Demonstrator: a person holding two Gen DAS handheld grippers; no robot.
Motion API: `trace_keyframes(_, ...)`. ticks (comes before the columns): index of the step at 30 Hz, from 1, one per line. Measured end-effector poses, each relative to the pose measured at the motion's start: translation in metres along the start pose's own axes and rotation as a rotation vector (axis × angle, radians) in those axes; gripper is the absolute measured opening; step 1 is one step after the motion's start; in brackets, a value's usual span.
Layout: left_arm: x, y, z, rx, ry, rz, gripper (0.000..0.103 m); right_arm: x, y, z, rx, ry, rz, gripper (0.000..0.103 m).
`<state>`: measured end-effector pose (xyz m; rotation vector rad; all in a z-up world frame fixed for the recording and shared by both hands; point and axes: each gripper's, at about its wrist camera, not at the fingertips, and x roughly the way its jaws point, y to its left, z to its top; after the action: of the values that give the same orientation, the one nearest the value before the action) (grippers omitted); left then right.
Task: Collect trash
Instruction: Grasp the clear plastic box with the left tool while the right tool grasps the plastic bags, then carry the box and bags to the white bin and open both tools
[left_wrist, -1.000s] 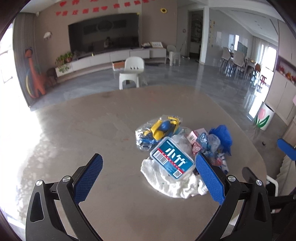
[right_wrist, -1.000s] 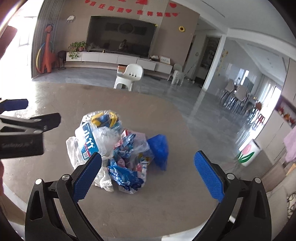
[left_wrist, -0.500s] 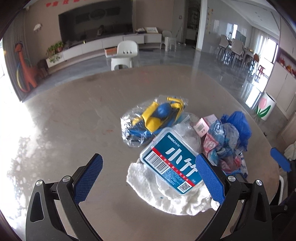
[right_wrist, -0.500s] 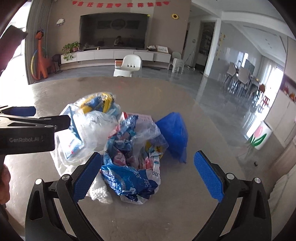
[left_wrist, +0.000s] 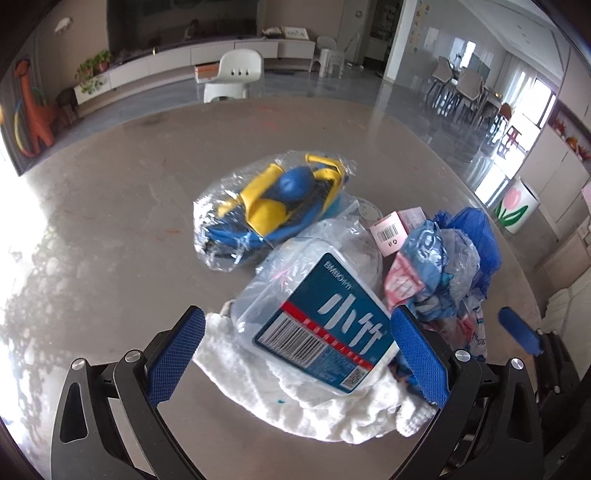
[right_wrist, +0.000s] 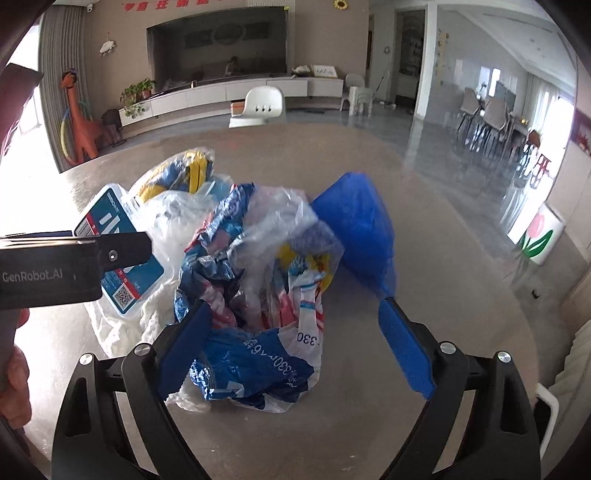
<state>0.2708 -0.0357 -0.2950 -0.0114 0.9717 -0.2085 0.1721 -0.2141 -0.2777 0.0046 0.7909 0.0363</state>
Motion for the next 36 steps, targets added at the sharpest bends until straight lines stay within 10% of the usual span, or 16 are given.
trace_keyframes(7, 0.004, -0.014, -0.004, 0.043, -0.014, -0.017, 0.081, 0.008, -0.003, -0.01, 0.014, 0.081, 0.117, 0.085)
trace_keyframes(9, 0.003, -0.017, -0.005, 0.063, -0.031, -0.007, 0.076, 0.009, -0.004, -0.012, 0.043, 0.106, 0.239, 0.05)
trace_keyframes(13, -0.013, -0.016, -0.002, 0.062, -0.075, -0.035, 0.049, -0.017, 0.003, -0.01, 0.0, 0.02, 0.225, 0.024)
trace_keyframes(36, -0.047, -0.033, -0.008, 0.175, -0.142, -0.111, 0.03, -0.098, -0.017, 0.001, 0.097, -0.162, 0.24, 0.023)
